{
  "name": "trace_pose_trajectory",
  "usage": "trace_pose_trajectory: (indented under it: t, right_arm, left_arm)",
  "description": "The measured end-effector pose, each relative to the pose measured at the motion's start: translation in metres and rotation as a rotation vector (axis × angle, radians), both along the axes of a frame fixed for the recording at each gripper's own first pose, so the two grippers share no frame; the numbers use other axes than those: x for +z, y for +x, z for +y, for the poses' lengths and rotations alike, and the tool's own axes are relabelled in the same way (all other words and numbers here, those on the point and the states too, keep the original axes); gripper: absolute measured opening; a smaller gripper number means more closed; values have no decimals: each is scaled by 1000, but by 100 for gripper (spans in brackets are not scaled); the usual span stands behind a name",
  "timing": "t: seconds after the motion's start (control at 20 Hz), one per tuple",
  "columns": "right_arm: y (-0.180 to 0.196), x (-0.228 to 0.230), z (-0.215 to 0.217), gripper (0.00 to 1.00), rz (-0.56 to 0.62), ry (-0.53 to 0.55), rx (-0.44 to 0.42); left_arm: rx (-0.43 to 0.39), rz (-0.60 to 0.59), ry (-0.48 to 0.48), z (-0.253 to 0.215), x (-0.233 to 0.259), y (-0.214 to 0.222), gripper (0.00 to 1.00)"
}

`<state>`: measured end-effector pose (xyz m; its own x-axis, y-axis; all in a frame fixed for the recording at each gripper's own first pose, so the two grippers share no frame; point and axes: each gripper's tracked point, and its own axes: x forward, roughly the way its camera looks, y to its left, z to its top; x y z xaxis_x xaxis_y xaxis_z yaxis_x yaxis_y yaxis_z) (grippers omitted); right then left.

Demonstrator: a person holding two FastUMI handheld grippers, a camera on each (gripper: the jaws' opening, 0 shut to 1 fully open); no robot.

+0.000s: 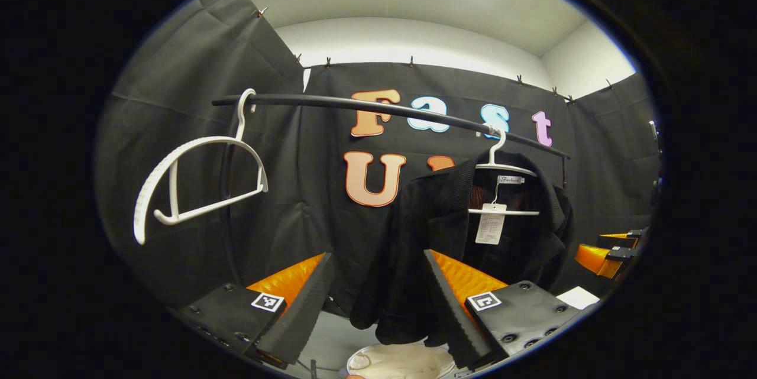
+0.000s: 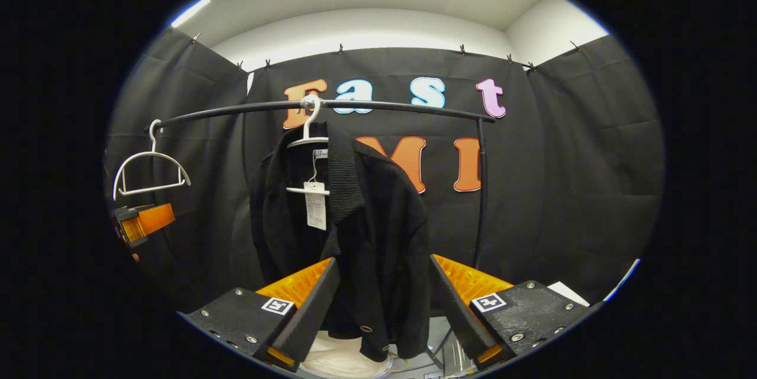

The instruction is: Grasp the clothes on the hanger with both hands and then place them into the laundry hamper below.

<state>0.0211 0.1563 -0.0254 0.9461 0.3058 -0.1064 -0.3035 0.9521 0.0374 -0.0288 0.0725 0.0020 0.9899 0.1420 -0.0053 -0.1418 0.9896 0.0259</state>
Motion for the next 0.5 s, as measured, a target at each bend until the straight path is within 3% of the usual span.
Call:
trace_pose_trajectory:
  t: [0.45,0.5]
  right_arm:
    - [35,-18,45,93,41,26,-19]
    - [43,-20,50,93,44,27,-21]
  left_arm:
    - [-73,15,8,20,-10,24,96]
    - [-80,18,6,22,-12,25,93]
